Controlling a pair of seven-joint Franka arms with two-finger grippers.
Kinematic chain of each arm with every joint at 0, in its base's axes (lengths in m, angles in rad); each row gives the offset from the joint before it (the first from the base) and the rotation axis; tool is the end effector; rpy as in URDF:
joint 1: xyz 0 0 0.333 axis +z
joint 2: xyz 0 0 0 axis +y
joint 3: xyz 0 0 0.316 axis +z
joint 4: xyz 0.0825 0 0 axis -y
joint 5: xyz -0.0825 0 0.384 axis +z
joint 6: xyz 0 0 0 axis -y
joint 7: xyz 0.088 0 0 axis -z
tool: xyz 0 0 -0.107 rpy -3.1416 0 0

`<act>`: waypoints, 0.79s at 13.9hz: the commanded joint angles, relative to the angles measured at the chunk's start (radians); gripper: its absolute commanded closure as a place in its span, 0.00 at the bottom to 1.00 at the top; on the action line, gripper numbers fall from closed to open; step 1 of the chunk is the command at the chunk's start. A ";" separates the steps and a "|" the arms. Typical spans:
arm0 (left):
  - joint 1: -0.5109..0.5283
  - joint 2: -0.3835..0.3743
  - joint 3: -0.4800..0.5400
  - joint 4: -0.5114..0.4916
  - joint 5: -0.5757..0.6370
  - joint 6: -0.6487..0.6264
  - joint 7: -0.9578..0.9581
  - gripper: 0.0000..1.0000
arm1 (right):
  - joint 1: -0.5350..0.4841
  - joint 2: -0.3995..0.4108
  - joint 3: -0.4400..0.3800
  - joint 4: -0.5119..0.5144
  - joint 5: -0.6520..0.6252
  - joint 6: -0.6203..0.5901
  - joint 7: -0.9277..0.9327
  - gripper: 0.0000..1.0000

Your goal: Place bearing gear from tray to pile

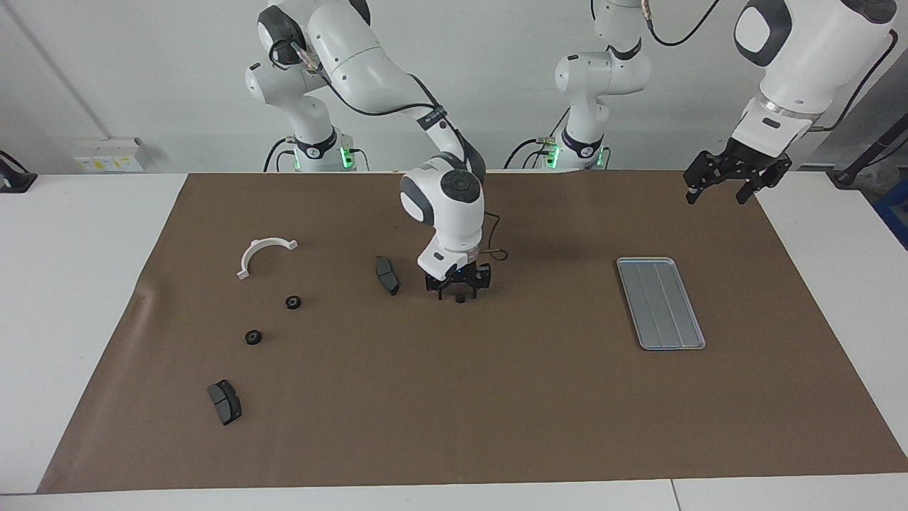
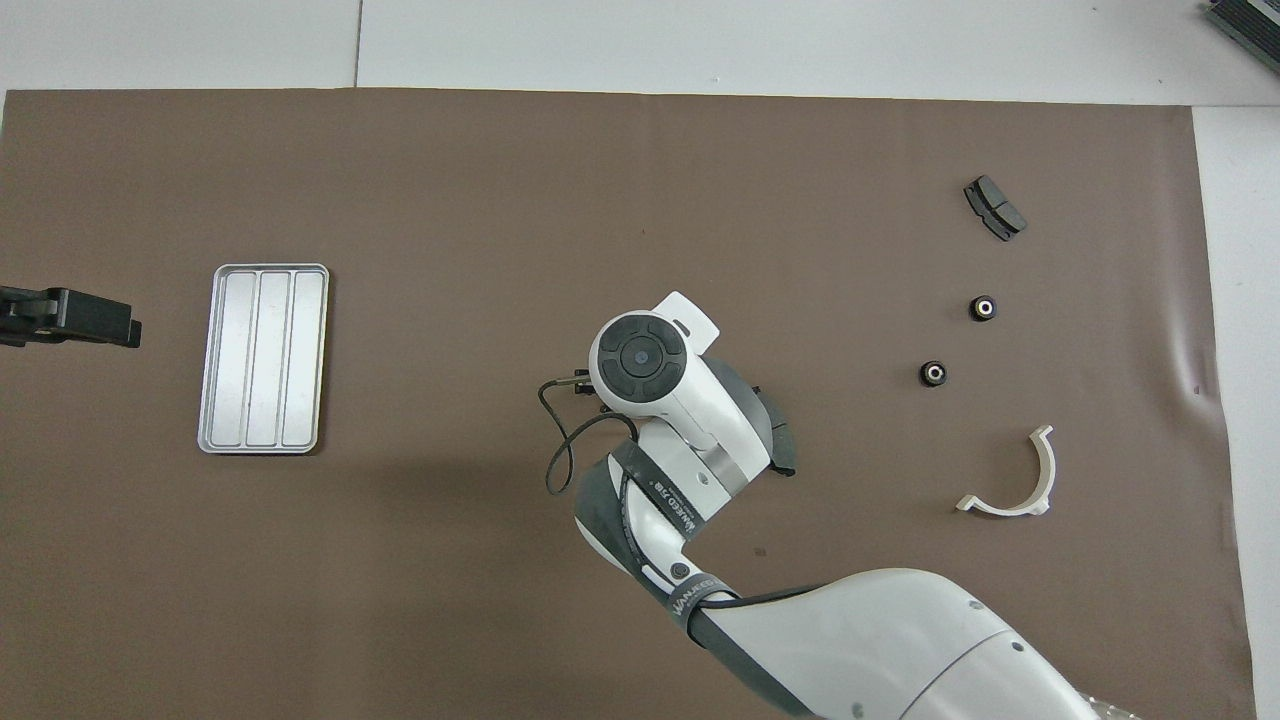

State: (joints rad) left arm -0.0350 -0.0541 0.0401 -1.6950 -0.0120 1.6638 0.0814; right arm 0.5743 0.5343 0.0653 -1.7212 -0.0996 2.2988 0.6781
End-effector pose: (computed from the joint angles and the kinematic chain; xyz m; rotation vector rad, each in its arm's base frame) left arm 0.5446 0.0022 0.6034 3.1260 -0.1178 0.0367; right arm 0.5448 0.3972 0.2816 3.1337 0.0255 0.0969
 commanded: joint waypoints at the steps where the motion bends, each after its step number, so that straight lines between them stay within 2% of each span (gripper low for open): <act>1: -0.019 -0.021 -0.002 -0.021 0.012 0.014 -0.009 0.00 | 0.001 -0.028 0.001 -0.038 -0.009 0.021 0.008 0.27; 2: -0.040 -0.020 -0.014 -0.018 0.012 0.016 -0.009 0.00 | 0.004 -0.028 0.001 -0.038 -0.009 0.022 0.008 0.35; 4: -0.052 -0.018 -0.014 -0.022 0.012 0.048 -0.011 0.00 | 0.004 -0.028 0.001 -0.038 -0.009 0.036 0.008 0.41; 5: -0.052 -0.018 -0.014 -0.025 0.012 0.053 -0.012 0.00 | 0.004 -0.027 0.001 -0.038 -0.009 0.040 0.008 0.48; 6: -0.052 -0.018 -0.016 -0.025 0.012 0.053 -0.012 0.00 | 0.004 -0.027 -0.001 -0.038 -0.009 0.044 0.009 0.67; 7: -0.052 -0.018 -0.014 -0.025 0.012 0.054 -0.012 0.00 | 0.004 -0.027 -0.001 -0.037 -0.009 0.045 0.012 0.96; 8: -0.052 -0.018 -0.016 -0.022 0.012 0.054 -0.012 0.00 | 0.004 -0.027 0.001 -0.034 -0.008 0.045 0.024 1.00; 11: -0.052 -0.018 -0.014 -0.025 0.012 0.048 -0.009 0.00 | 0.006 -0.025 -0.001 -0.014 -0.009 0.042 0.050 1.00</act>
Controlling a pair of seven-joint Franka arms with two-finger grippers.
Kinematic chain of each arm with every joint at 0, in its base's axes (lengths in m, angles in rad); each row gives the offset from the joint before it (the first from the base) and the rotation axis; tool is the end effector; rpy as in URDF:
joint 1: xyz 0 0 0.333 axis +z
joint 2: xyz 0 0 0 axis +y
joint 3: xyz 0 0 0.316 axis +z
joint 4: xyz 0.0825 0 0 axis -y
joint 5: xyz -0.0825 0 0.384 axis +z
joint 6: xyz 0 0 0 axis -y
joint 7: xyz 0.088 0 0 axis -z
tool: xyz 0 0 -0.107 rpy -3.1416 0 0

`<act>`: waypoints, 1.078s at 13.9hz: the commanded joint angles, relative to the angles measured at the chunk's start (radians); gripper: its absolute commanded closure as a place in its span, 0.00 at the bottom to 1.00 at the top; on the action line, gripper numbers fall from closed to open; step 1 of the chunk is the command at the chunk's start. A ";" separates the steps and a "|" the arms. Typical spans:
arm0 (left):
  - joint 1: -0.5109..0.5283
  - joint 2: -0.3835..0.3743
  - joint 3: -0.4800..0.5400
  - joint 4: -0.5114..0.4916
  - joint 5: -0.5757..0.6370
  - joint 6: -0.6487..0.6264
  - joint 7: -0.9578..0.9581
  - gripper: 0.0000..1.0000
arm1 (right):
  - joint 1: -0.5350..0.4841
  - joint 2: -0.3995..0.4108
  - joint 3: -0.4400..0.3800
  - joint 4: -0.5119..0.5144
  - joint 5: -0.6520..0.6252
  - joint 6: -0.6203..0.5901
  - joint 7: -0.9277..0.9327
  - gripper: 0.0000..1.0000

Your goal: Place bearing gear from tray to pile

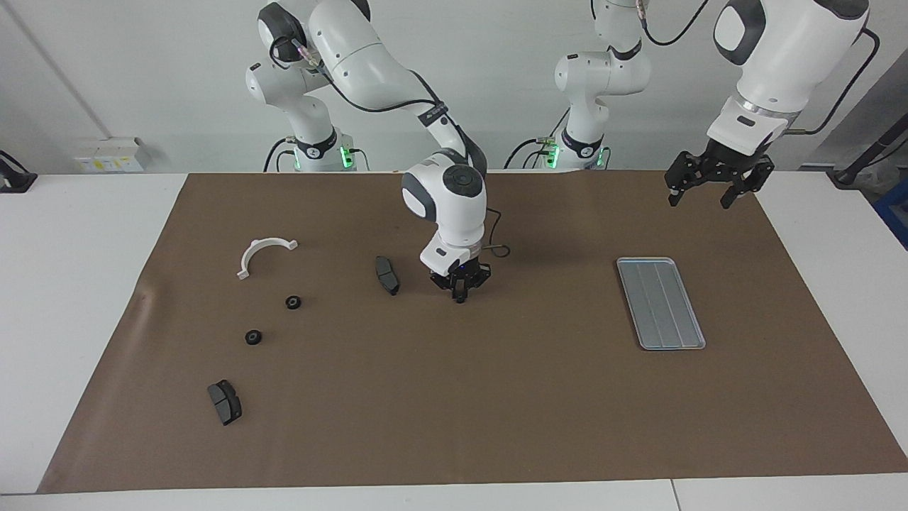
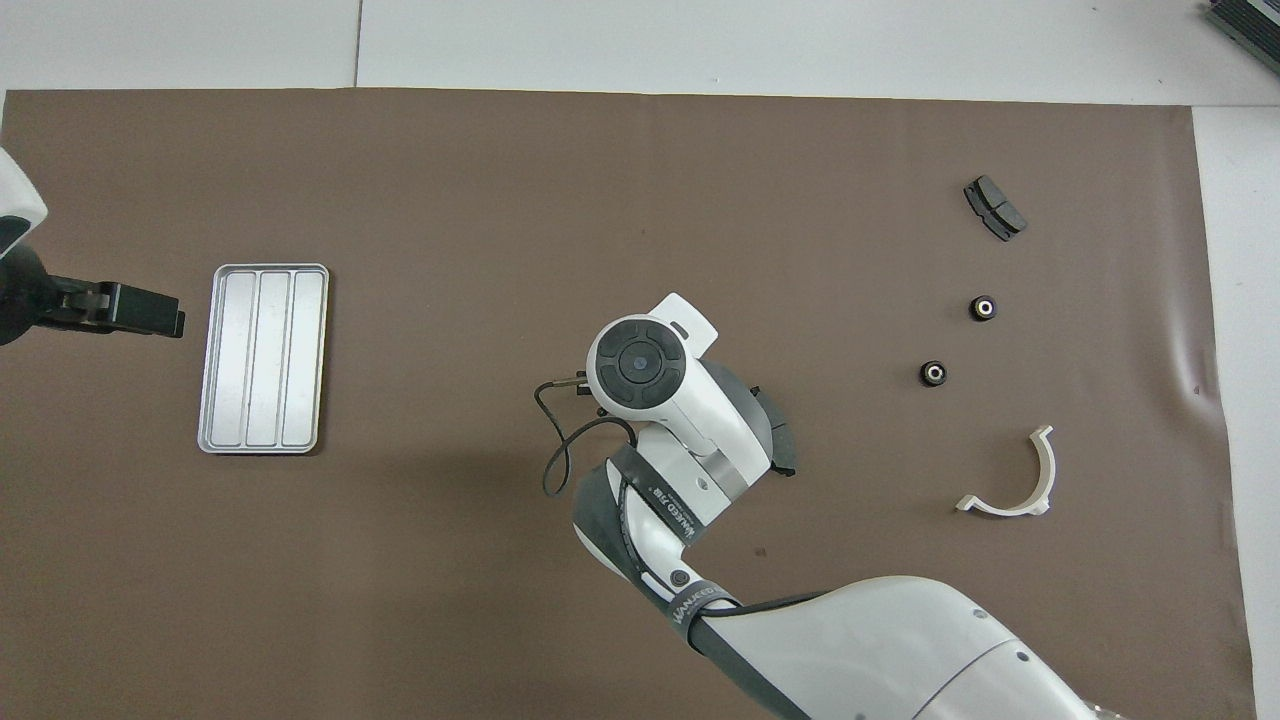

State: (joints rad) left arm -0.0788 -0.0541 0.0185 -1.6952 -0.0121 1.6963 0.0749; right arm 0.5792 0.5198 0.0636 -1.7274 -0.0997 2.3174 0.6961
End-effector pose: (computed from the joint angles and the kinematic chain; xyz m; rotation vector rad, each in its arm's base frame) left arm 0.5469 -0.0339 0.6063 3.1207 -0.2094 0.0865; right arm 0.5440 0.3997 0.2903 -3.1290 -0.0036 -0.1312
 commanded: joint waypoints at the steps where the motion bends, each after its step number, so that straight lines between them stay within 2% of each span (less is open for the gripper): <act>1: -0.007 -0.018 0.009 -0.021 0.012 0.014 -0.001 0.00 | 0.002 -0.012 0.001 0.002 -0.009 0.016 0.036 1.00; 2: -0.003 -0.019 0.009 -0.024 0.012 0.003 0.000 0.00 | 0.001 -0.015 0.001 0.009 -0.006 0.005 0.037 1.00; 4: 0.005 -0.021 0.009 -0.024 0.012 0.003 0.000 0.00 | -0.018 -0.075 -0.008 0.006 -0.008 -0.031 0.033 1.00; 6: 0.005 -0.021 0.009 -0.026 0.012 0.003 0.000 0.00 | -0.103 -0.162 -0.010 -0.007 -0.009 -0.094 -0.012 1.00; 8: 0.005 -0.021 0.009 -0.026 0.012 0.003 0.000 0.00 | -0.186 -0.213 -0.010 -0.011 -0.006 -0.154 -0.122 1.00; 12: 0.005 -0.021 0.009 -0.026 0.012 0.003 0.000 0.00 | -0.390 -0.228 -0.008 -0.027 0.005 -0.167 -0.387 1.00; 15: 0.005 -0.021 0.009 -0.024 0.012 0.003 0.000 0.00 | -0.504 -0.218 -0.008 -0.034 0.084 -0.164 -0.506 1.00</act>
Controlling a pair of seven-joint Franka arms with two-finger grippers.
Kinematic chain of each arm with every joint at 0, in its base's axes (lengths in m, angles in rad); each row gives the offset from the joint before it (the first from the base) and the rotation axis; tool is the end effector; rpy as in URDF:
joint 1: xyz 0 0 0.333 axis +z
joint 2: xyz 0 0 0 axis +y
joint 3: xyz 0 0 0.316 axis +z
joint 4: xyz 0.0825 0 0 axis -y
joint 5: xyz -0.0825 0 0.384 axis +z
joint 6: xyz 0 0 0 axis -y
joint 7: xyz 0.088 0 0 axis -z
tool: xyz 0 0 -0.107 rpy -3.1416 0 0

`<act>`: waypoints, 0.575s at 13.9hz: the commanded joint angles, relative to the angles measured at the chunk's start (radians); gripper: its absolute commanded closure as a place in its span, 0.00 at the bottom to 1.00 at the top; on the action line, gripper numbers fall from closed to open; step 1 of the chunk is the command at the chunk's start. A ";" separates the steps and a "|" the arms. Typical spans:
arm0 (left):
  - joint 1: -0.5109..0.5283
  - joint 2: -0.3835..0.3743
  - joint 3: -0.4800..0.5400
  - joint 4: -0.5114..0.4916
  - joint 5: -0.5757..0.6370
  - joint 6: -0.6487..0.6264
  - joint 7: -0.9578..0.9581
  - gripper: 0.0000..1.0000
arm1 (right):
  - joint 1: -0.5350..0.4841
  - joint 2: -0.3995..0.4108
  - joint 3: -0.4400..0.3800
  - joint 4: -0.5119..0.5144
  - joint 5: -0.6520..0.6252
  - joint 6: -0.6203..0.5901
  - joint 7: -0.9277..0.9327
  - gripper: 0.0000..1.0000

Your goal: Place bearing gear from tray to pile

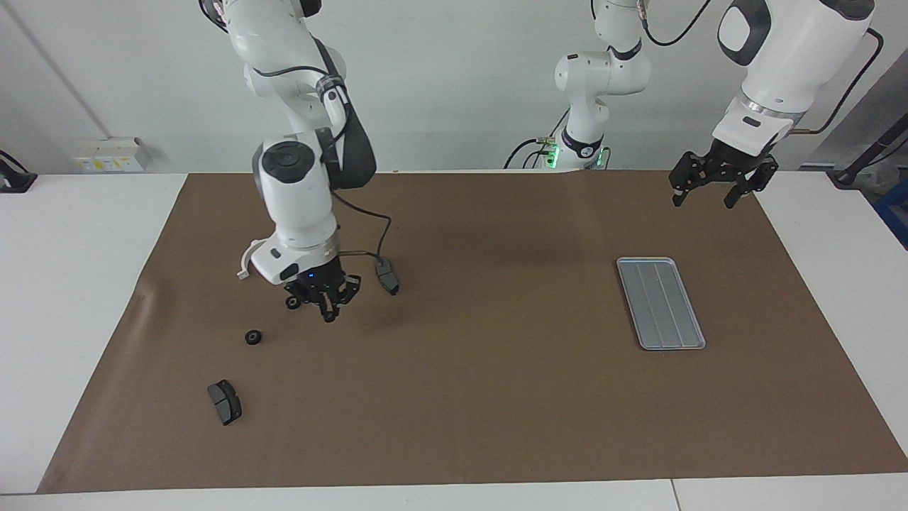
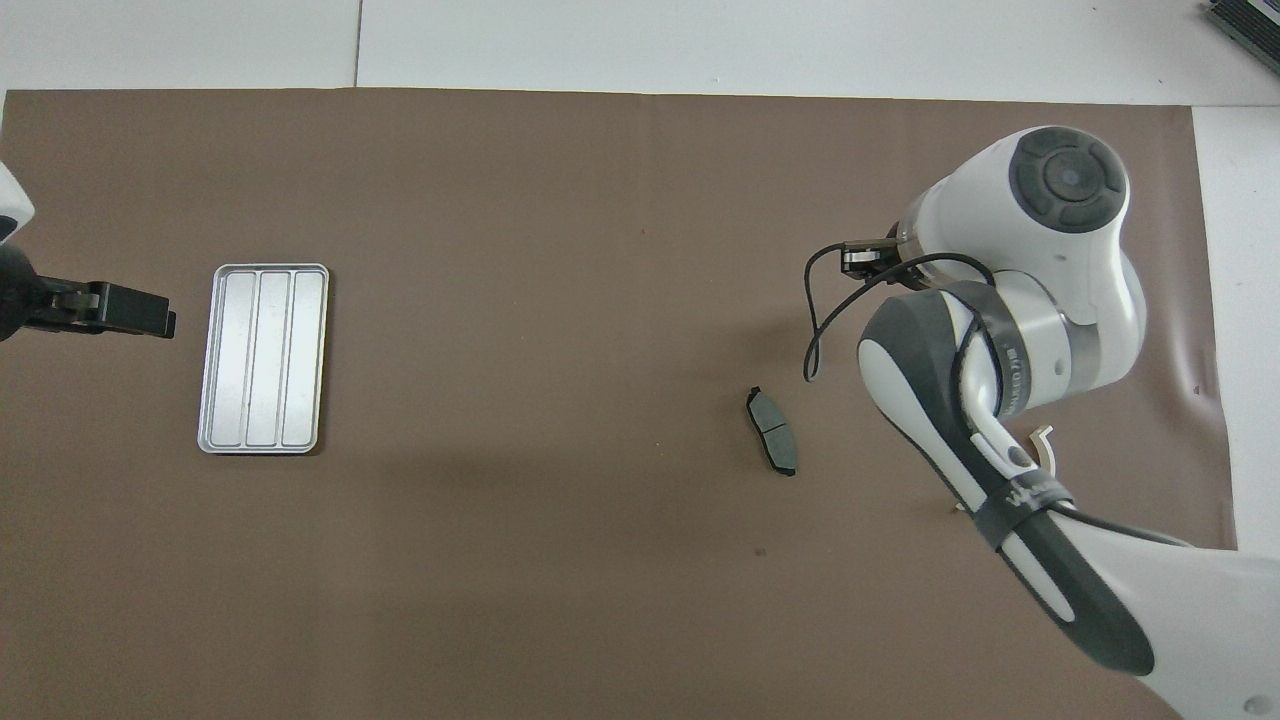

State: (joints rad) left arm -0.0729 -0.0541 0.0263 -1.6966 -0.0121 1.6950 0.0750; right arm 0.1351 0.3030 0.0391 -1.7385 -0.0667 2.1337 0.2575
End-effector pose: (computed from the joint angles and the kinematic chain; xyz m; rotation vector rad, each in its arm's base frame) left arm 0.5471 -0.0263 0.6055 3.1221 -0.1882 0.0824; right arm 0.6412 0.1078 0.4111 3.1111 -0.0819 0.1562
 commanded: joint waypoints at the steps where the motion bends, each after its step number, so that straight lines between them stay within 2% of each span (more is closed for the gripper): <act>1: -0.001 -0.021 0.001 -0.025 0.012 0.005 0.000 0.00 | -0.096 0.007 0.016 -0.022 0.057 0.023 -0.099 1.00; 3: -0.001 -0.021 0.001 -0.025 0.012 0.005 0.000 0.00 | -0.149 0.034 0.016 -0.057 0.059 0.096 -0.154 1.00; 5: -0.001 -0.021 0.001 -0.025 0.012 0.005 0.000 0.00 | -0.157 0.056 0.016 -0.110 0.059 0.187 -0.158 1.00; 8: -0.001 -0.021 0.001 -0.025 0.012 0.005 0.000 0.00 | -0.157 0.103 0.016 -0.110 0.108 0.236 -0.150 1.00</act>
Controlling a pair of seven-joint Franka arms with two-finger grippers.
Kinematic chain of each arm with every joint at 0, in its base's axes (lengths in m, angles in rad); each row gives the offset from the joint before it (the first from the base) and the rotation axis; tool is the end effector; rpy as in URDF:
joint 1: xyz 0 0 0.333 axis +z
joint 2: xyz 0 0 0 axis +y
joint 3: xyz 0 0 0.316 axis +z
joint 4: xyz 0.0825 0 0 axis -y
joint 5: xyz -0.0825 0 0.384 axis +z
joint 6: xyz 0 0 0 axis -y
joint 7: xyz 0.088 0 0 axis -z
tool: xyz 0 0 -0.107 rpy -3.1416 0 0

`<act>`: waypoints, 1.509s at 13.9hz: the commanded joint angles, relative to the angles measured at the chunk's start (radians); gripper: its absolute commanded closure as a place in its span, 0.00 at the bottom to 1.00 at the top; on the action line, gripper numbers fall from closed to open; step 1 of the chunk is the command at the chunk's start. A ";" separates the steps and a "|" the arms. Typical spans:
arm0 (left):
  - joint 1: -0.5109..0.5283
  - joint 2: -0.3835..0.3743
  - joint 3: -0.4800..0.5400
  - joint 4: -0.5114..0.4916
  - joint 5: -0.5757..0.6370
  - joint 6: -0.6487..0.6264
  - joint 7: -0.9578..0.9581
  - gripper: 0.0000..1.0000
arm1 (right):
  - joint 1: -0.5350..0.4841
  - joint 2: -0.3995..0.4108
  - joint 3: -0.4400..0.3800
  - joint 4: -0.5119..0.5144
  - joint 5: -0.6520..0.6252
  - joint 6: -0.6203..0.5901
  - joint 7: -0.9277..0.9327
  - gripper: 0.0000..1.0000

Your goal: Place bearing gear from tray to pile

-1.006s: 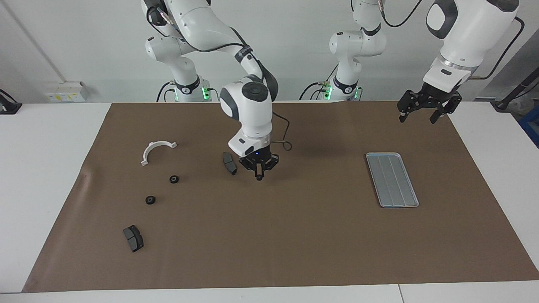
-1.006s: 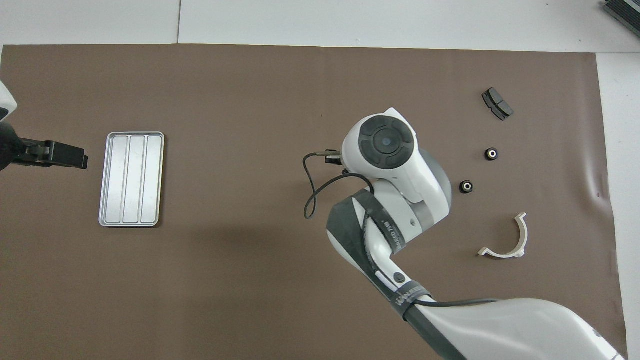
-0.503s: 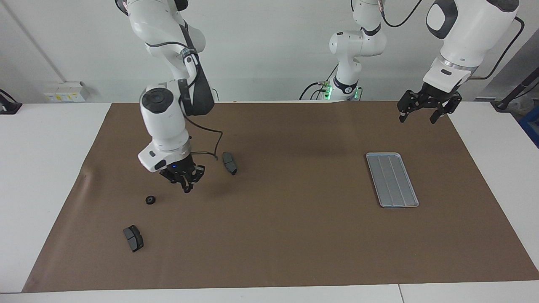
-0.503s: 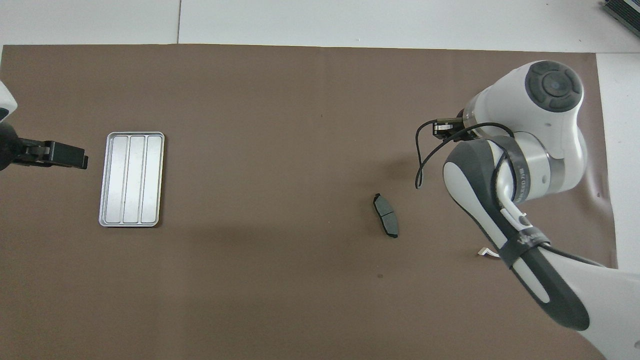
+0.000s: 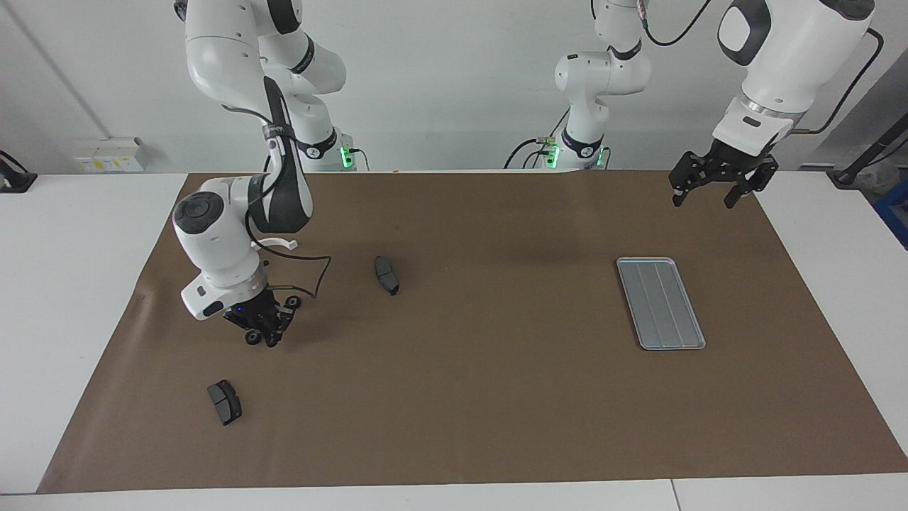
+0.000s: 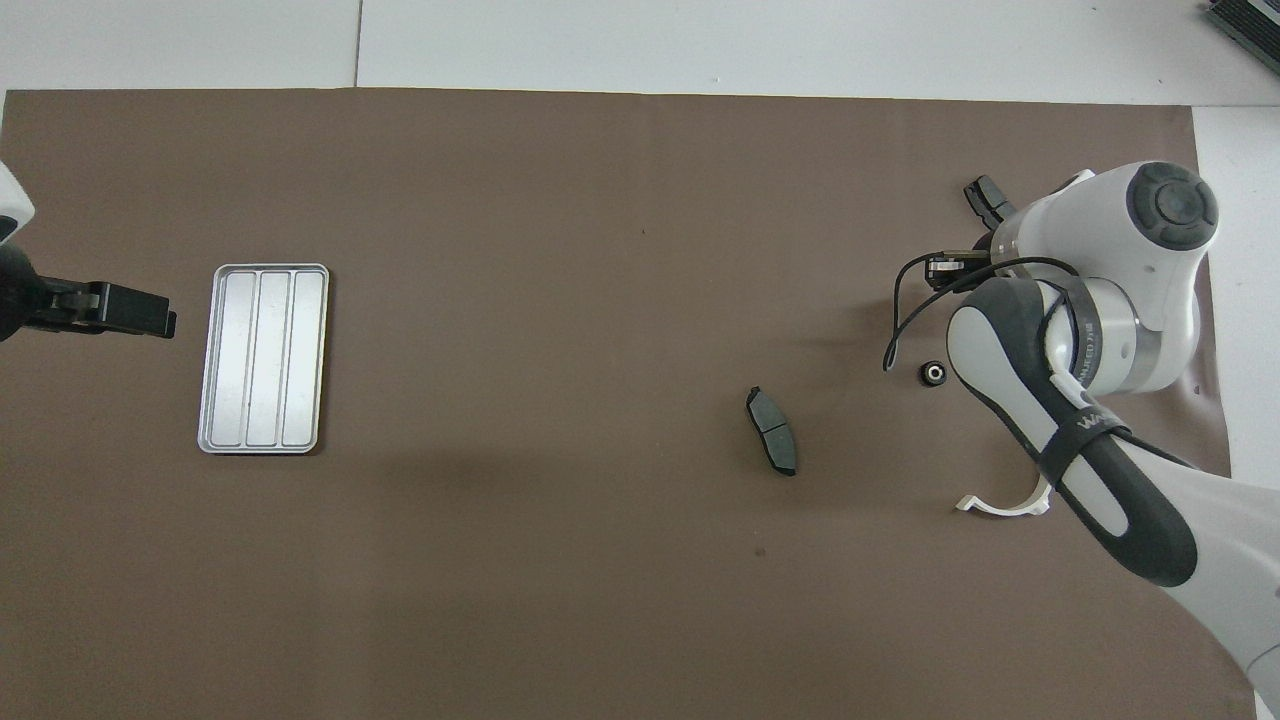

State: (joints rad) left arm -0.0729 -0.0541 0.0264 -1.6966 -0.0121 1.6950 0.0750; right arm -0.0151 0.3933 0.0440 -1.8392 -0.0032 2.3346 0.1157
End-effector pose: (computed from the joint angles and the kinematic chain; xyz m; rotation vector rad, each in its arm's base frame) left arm 0.5471 -0.0262 0.6055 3.1221 -0.1880 0.0824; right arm 0.6492 0.0167 0.3251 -3.1129 0.1385 -0.1578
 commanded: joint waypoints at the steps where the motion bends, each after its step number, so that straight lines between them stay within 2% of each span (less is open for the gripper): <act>1: -0.001 -0.021 0.001 -0.023 0.012 0.005 0.000 0.00 | -0.006 0.024 0.011 -0.009 0.058 0.041 -0.008 1.00; 2: -0.001 -0.021 0.001 -0.024 0.012 0.005 0.000 0.00 | -0.005 0.029 0.011 -0.009 0.060 0.046 -0.010 1.00; 3: -0.001 -0.021 0.001 -0.025 0.012 0.005 0.000 0.00 | -0.006 0.030 0.010 -0.009 0.060 0.046 -0.014 0.61; 4: -0.001 -0.021 0.001 -0.025 0.012 0.005 0.000 0.00 | -0.006 0.030 0.010 -0.009 0.060 0.046 -0.011 0.04; 5: -0.001 -0.021 0.001 -0.025 0.012 0.005 0.000 0.00 | -0.005 0.030 0.010 -0.008 0.060 0.049 -0.010 0.00; 8: -0.001 -0.021 0.001 -0.025 0.012 0.005 0.000 0.00 | 0.003 0.006 0.008 0.000 0.042 0.037 -0.007 0.00; 11: -0.001 -0.021 0.001 -0.023 0.012 0.005 0.000 0.00 | 0.003 -0.074 -0.001 0.005 0.023 -0.007 -0.008 0.00; 13: -0.001 -0.021 0.001 -0.025 0.012 0.005 0.000 0.00 | 0.001 -0.134 -0.001 0.021 -0.055 -0.087 -0.007 0.00; 21: -0.001 -0.021 0.001 -0.025 0.012 0.005 0.000 0.00 | -0.002 -0.395 -0.001 0.075 -0.038 -0.424 0.048 0.00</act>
State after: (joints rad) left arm -0.0729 -0.0541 0.0264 -1.6967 -0.0121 1.6950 0.0750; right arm -0.0100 0.0504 0.0419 -1.7758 -0.0446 1.9710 0.1455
